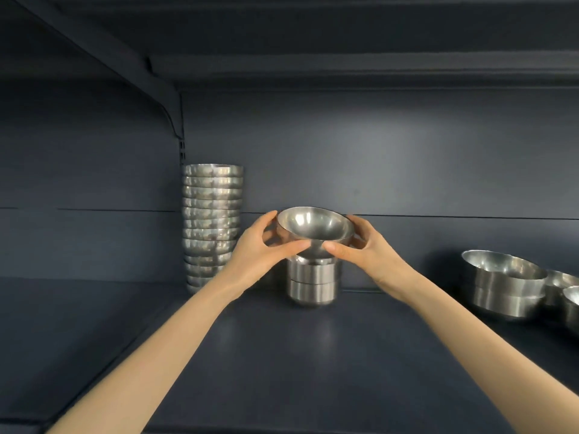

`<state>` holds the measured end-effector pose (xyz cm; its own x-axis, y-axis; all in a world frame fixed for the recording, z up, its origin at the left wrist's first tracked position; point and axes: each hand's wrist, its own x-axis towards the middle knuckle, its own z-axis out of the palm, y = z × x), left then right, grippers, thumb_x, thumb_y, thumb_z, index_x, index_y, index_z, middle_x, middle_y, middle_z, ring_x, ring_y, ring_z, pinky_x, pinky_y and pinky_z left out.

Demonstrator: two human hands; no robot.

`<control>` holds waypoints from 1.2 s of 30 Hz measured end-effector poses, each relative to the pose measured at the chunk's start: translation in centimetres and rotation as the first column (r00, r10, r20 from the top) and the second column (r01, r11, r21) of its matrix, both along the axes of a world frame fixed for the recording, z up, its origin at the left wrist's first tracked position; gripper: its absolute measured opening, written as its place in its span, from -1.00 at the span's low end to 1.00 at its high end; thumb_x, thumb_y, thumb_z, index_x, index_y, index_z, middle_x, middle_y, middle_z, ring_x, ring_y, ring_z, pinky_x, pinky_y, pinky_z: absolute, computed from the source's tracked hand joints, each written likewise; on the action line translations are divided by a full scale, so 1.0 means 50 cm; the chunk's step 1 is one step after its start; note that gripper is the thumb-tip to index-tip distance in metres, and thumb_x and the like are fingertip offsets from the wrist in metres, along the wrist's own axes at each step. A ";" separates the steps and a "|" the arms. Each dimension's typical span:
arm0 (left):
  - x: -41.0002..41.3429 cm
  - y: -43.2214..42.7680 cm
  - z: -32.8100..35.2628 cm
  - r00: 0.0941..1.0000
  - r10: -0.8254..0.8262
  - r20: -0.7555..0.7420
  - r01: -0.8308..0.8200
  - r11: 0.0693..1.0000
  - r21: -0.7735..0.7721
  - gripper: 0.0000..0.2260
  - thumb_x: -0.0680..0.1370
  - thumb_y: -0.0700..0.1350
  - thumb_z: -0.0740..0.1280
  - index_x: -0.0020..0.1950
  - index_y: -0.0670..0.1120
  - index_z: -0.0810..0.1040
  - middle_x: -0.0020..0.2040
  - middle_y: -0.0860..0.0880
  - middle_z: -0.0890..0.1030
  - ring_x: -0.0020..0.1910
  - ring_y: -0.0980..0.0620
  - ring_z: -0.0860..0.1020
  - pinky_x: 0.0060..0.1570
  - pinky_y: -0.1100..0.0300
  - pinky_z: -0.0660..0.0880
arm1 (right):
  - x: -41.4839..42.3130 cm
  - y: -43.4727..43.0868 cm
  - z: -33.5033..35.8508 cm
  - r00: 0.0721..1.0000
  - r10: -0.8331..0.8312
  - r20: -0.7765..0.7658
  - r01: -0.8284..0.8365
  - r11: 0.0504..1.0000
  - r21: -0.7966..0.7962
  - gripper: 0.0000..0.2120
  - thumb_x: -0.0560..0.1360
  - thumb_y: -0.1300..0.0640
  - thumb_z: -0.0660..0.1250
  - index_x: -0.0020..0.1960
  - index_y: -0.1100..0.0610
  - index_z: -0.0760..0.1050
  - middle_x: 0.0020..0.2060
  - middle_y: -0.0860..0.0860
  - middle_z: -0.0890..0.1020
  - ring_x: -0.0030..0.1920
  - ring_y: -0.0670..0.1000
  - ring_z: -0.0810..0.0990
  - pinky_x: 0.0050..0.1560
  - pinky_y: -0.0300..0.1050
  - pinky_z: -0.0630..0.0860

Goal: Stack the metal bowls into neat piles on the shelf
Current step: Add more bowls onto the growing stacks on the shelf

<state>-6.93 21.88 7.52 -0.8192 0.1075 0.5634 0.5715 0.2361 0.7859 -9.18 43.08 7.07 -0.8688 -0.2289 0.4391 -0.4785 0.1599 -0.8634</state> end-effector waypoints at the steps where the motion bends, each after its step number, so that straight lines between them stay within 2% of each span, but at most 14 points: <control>1: -0.006 -0.017 0.021 0.999 0.029 -0.024 -0.029 1.000 0.008 -0.41 0.27 0.09 0.54 0.26 0.06 0.47 0.13 0.19 0.59 0.15 0.25 0.55 0.12 0.31 0.47 | -0.011 -0.020 0.018 1.000 0.002 -0.016 -0.002 1.000 -0.011 -0.10 0.17 -0.20 0.60 0.39 0.03 0.32 0.20 -0.09 0.58 0.20 -0.14 0.56 0.20 -0.21 0.50; 3: -0.017 -0.053 0.071 0.994 0.074 -0.079 -0.074 0.997 0.009 -0.41 0.29 0.06 0.53 0.27 0.01 0.46 0.13 0.16 0.59 0.14 0.22 0.55 0.13 0.32 0.48 | -0.034 -0.065 0.060 0.998 0.014 -0.059 -0.017 0.999 -0.048 -0.11 0.15 -0.20 0.62 0.36 0.04 0.33 0.14 -0.11 0.60 0.14 -0.18 0.58 0.14 -0.26 0.50; 5: -0.031 -0.096 0.123 0.987 0.106 -0.122 -0.108 0.994 -0.015 -0.59 0.37 -0.04 0.52 0.17 0.05 0.50 0.07 0.14 0.60 0.05 0.32 0.55 0.10 0.40 0.47 | -0.055 -0.116 0.108 0.993 0.024 -0.116 -0.035 0.995 -0.092 -0.19 0.19 -0.16 0.55 0.34 0.05 0.32 0.09 -0.12 0.60 0.08 -0.24 0.58 0.03 -0.36 0.47; 9: -0.067 -0.186 0.219 0.973 0.146 -0.180 -0.157 0.986 -0.051 -0.75 0.45 -0.09 0.47 -0.04 0.17 0.46 -0.07 0.22 0.55 -0.16 0.49 0.52 -0.09 0.56 0.41 | -0.116 -0.221 0.206 0.976 0.010 -0.218 -0.031 0.995 -0.096 -0.26 0.28 -0.16 0.54 0.34 0.12 0.40 0.14 -0.03 0.60 0.17 -0.13 0.56 0.02 -0.33 0.43; 11: -0.093 -0.227 0.251 0.974 0.153 -0.169 -0.159 0.987 -0.022 -0.76 0.47 -0.07 0.45 0.06 0.11 0.48 -0.02 0.23 0.53 -0.09 0.44 0.51 -0.05 0.54 0.41 | -0.146 -0.267 0.247 0.971 0.000 -0.239 -0.017 0.997 -0.071 -0.25 0.28 -0.23 0.54 0.32 0.12 0.42 0.13 -0.03 0.61 0.17 -0.10 0.56 0.09 -0.27 0.45; 13: -0.126 -0.268 0.272 0.977 0.165 -0.134 -0.167 0.986 -0.004 -0.56 0.47 -0.01 0.44 0.31 -0.03 0.44 0.08 0.18 0.53 0.10 0.30 0.49 0.09 0.44 0.37 | -0.173 -0.308 0.278 0.970 0.000 -0.241 -0.006 1.000 -0.024 -0.17 0.24 -0.32 0.51 0.32 0.13 0.41 0.15 -0.03 0.59 0.20 -0.07 0.54 0.16 -0.22 0.43; 15: -0.156 -0.298 0.280 0.979 0.185 -0.088 -0.186 0.983 -0.001 -0.47 0.46 0.04 0.44 0.36 -0.10 0.42 0.12 0.14 0.53 0.20 0.20 0.46 0.17 0.36 0.32 | -0.198 -0.336 0.294 0.974 0.011 -0.225 -0.004 1.000 0.031 -0.25 0.34 -0.27 0.47 0.34 0.15 0.38 0.18 -0.03 0.54 0.22 -0.06 0.49 0.14 -0.22 0.38; 19: -0.205 -0.334 0.273 0.983 0.184 -0.028 -0.183 0.983 0.013 -0.76 0.47 0.05 0.43 0.07 0.00 0.53 0.02 0.19 0.54 0.02 0.34 0.46 -0.09 0.50 0.31 | -0.243 -0.376 0.290 0.986 0.020 -0.168 -0.003 0.995 0.099 -0.14 0.29 -0.37 0.44 0.37 0.15 0.38 0.24 -0.02 0.53 0.25 -0.03 0.50 0.25 -0.14 0.43; 21: -0.226 -0.344 0.260 0.984 0.176 -0.015 -0.176 0.984 0.022 -0.75 0.47 0.06 0.43 0.07 -0.01 0.54 0.02 0.19 0.55 0.01 0.34 0.46 -0.11 0.50 0.30 | -0.261 -0.390 0.278 0.989 0.019 -0.146 -0.003 0.994 0.112 -0.13 0.22 -0.43 0.44 0.32 0.12 0.45 0.19 -0.02 0.59 0.17 -0.03 0.56 0.11 -0.19 0.50; 23: -0.243 -0.353 0.247 0.985 0.171 -0.008 -0.171 0.984 0.042 -0.78 0.48 0.05 0.43 0.03 -0.01 0.53 0.00 0.19 0.54 -0.03 0.36 0.45 -0.10 0.47 0.31 | -0.270 -0.398 0.267 0.991 0.036 -0.133 -0.020 0.993 0.118 -0.31 0.33 -0.33 0.43 0.26 0.11 0.48 0.12 -0.03 0.62 0.10 -0.07 0.58 -0.04 -0.27 0.46; 25: -0.252 -0.360 0.239 0.986 0.168 -0.018 -0.167 0.985 0.053 -0.74 0.47 0.05 0.43 0.06 -0.04 0.53 0.00 0.19 0.55 -0.01 0.37 0.46 -0.02 0.43 0.35 | -0.275 -0.402 0.259 0.991 0.044 -0.127 -0.032 0.995 0.093 -0.47 0.40 -0.24 0.42 0.20 0.09 0.48 0.02 -0.10 0.61 0.03 -0.14 0.55 -0.03 -0.27 0.43; 29: -0.260 -0.374 0.235 0.989 0.146 -0.040 -0.141 0.985 0.095 -0.60 0.39 0.14 0.49 0.10 -0.05 0.54 0.14 0.05 0.61 0.21 0.14 0.51 0.35 0.10 0.37 | -0.273 -0.414 0.252 0.990 0.046 -0.132 -0.038 0.997 0.068 -0.45 0.41 -0.22 0.43 0.23 0.12 0.49 -0.01 -0.10 0.60 0.02 -0.10 0.56 0.11 -0.18 0.48; 33: -0.250 -0.374 0.226 0.994 0.101 -0.048 -0.095 0.989 0.118 -0.25 0.17 0.29 0.50 0.17 -0.19 0.54 0.16 -0.01 0.63 0.21 0.08 0.55 0.36 0.01 0.39 | -0.272 -0.416 0.246 0.989 0.074 -0.128 -0.066 0.996 0.065 -0.67 0.44 -0.16 0.43 0.02 0.05 0.51 -0.16 -0.13 0.61 -0.11 -0.12 0.59 -0.01 -0.18 0.49; 36: -0.253 -0.375 0.218 0.995 0.092 -0.036 -0.087 0.988 0.127 -0.23 0.14 0.30 0.50 0.16 -0.19 0.55 0.15 -0.02 0.64 0.19 0.04 0.57 0.36 0.02 0.38 | -0.267 -0.414 0.240 0.990 0.076 -0.118 -0.072 0.996 0.046 -0.73 0.45 -0.13 0.42 -0.04 0.04 0.49 -0.20 -0.13 0.59 -0.17 -0.13 0.58 -0.04 -0.18 0.52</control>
